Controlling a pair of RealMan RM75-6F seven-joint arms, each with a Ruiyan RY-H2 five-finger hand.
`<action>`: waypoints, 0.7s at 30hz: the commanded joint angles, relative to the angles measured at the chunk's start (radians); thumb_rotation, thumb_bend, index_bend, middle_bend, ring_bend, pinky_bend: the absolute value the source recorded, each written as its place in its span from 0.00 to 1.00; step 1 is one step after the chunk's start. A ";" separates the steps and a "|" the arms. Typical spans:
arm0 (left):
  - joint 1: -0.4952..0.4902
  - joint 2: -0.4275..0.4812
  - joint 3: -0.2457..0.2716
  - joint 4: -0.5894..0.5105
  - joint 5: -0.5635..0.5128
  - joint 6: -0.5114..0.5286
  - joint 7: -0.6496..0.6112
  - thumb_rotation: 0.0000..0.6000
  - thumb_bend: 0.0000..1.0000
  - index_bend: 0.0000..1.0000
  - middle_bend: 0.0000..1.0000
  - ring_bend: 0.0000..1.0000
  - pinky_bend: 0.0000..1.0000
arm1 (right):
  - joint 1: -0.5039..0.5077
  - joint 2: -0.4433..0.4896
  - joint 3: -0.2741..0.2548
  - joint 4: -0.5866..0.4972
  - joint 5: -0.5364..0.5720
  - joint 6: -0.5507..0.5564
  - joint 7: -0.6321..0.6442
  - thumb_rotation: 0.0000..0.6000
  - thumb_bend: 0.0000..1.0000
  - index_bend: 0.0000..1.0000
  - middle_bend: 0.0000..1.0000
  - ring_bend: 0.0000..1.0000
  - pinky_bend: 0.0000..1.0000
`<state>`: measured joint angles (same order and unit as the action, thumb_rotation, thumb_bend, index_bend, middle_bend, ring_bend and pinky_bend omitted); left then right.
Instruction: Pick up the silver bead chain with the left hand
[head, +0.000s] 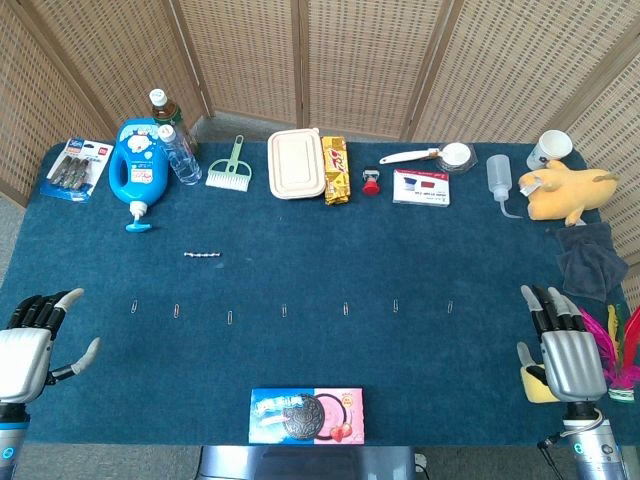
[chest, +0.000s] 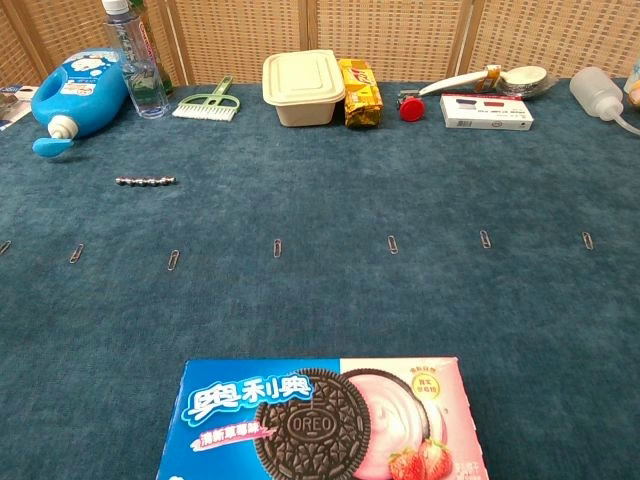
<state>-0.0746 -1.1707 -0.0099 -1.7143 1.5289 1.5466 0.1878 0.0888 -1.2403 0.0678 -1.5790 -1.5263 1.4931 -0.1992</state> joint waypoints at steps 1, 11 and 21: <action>-0.004 -0.005 -0.003 -0.004 -0.005 -0.008 0.006 0.29 0.51 0.14 0.19 0.18 0.12 | -0.001 0.001 -0.001 0.004 0.003 -0.001 0.005 1.00 0.39 0.00 0.11 0.06 0.15; -0.054 0.048 -0.037 -0.061 0.007 -0.060 -0.013 0.29 0.51 0.14 0.19 0.18 0.12 | -0.008 0.003 -0.007 0.020 -0.003 0.008 0.057 1.00 0.39 0.00 0.09 0.06 0.15; -0.189 0.089 -0.119 -0.087 -0.027 -0.204 -0.003 0.29 0.51 0.14 0.19 0.19 0.12 | -0.017 -0.002 -0.007 0.038 0.019 0.007 0.077 1.00 0.39 0.00 0.08 0.06 0.15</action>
<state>-0.2394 -1.0894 -0.1111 -1.7954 1.5130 1.3681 0.1731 0.0716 -1.2425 0.0608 -1.5408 -1.5079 1.5000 -0.1224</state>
